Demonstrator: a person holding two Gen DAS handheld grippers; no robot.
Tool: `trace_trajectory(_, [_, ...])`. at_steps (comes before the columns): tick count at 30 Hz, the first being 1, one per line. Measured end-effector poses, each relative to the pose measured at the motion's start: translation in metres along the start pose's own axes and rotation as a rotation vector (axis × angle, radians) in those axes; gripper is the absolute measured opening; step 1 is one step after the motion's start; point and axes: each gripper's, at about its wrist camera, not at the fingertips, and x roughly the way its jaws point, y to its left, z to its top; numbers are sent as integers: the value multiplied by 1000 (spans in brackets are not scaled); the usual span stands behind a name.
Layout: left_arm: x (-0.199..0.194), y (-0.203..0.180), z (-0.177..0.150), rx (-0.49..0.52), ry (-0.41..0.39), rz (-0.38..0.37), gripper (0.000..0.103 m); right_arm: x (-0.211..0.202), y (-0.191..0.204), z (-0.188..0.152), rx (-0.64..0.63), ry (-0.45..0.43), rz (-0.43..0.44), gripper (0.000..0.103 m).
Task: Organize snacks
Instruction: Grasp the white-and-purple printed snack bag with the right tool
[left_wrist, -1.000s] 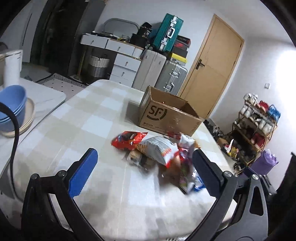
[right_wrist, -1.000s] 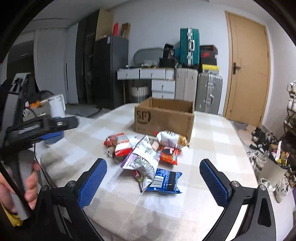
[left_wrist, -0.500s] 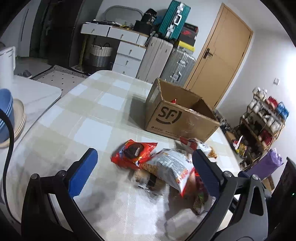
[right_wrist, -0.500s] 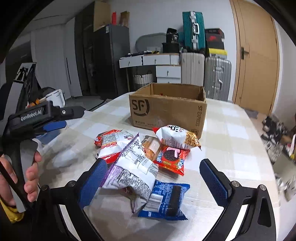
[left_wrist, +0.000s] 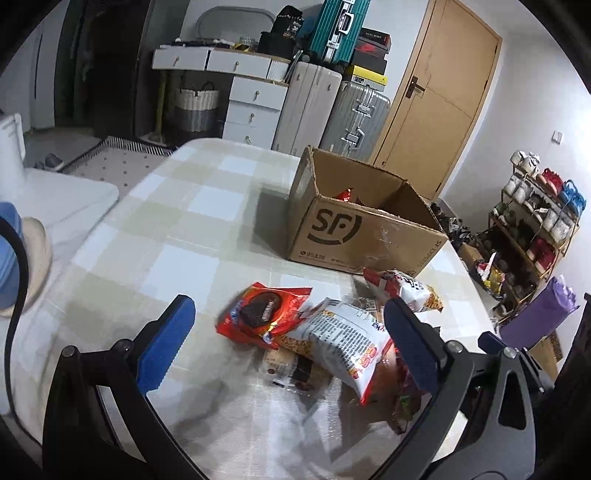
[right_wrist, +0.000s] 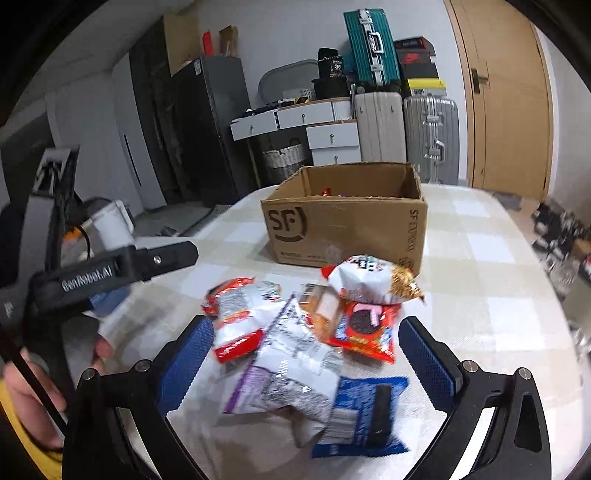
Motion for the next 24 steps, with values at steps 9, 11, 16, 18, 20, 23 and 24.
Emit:
trace_trajectory(9, [-11, 10, 0, -37, 18, -37, 102, 6, 7, -10, 36, 52, -17, 102])
trace_trajectory(11, [-8, 9, -3, -33, 36, -43, 102, 9, 10, -13, 8, 61, -14, 102])
trace_trajectory(16, [1, 10, -7, -54, 83, -55, 102, 16, 13, -19, -34, 73, -27, 102])
trace_trajectory(18, [6, 11, -9, -68, 100, -61, 102, 22, 10, -20, -22, 99, -15, 101])
trace_trajectory(20, [10, 9, -11, -71, 112, -61, 102, 27, 8, -20, -17, 114, -12, 94])
trace_trajectory(23, [14, 6, -12, -63, 124, -62, 102, 39, 7, -21, -34, 161, 7, 75])
trace_trajectory(24, [15, 6, -13, -60, 127, -63, 102, 41, 6, -22, -35, 172, 12, 75])
